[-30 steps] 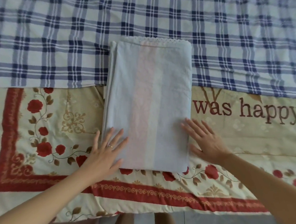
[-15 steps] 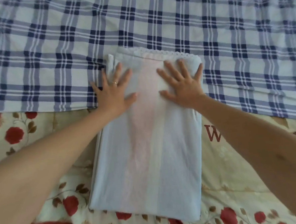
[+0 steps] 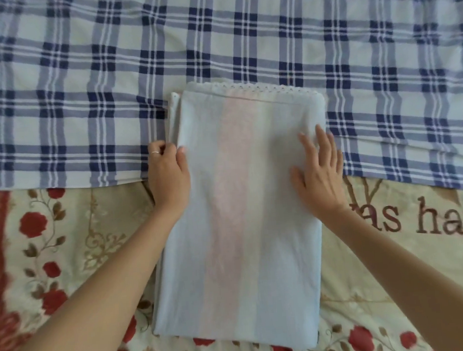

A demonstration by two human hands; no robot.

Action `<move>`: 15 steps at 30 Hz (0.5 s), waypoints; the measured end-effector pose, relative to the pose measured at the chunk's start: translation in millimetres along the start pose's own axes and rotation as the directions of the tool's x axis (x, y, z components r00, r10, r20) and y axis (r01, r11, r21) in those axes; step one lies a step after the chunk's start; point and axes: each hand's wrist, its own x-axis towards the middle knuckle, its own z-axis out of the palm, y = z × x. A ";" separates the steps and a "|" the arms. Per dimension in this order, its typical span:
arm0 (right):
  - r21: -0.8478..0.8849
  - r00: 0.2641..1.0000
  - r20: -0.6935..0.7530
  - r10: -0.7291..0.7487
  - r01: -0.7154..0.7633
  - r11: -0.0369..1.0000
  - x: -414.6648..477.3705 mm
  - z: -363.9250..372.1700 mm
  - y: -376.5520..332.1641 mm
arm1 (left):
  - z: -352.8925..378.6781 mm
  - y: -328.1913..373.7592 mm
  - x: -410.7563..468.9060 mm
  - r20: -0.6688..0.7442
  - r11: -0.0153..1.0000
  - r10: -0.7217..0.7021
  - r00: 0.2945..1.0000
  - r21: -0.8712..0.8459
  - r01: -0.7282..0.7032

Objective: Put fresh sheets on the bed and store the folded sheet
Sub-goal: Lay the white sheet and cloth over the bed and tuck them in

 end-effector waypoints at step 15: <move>-0.284 0.714 0.344 -0.610 0.698 0.658 -78.3 -0.2 56.4 | -31.1 -63.1 -46.5 0.582 0.366 0.754 0.305 0.014 -0.931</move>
